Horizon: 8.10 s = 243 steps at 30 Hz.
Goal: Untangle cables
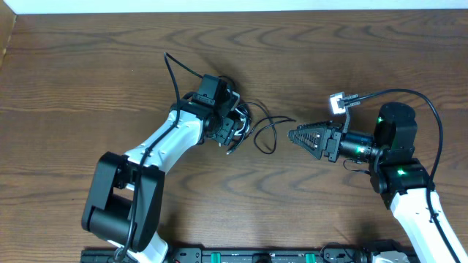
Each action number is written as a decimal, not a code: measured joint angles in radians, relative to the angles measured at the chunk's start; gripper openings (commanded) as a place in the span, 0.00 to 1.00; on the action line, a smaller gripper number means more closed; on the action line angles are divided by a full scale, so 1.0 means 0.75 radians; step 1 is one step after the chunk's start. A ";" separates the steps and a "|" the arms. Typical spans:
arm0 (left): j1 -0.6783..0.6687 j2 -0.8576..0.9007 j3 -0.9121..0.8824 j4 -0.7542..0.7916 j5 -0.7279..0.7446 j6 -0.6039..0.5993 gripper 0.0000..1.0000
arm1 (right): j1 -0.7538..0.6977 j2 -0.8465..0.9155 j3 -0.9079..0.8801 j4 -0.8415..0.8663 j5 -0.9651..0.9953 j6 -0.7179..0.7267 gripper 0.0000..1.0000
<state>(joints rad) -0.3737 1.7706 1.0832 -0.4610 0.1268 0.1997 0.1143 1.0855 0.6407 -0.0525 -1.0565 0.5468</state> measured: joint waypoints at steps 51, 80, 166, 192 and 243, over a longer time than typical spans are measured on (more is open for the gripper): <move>0.060 -0.007 -0.025 0.093 -0.020 0.154 0.38 | 0.000 0.000 0.000 -0.015 0.058 0.000 0.68; 0.061 -0.412 -0.041 0.099 0.196 0.238 0.08 | 0.000 0.000 0.000 -0.024 0.058 0.001 0.69; -0.015 -0.791 -0.041 -0.238 0.669 0.394 0.08 | 0.109 0.003 0.000 0.263 0.019 0.104 0.01; -0.002 -0.784 -0.042 -0.217 0.630 0.394 0.08 | 0.060 0.003 0.000 -0.049 0.311 0.023 0.22; 0.007 -0.760 -0.043 0.062 1.122 0.394 0.08 | 0.257 0.005 -0.001 0.161 0.235 0.109 0.31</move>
<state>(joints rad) -0.3683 1.2007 1.0512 -0.4149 0.9680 0.4953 0.3073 1.0889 0.6403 0.0681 -0.8799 0.6285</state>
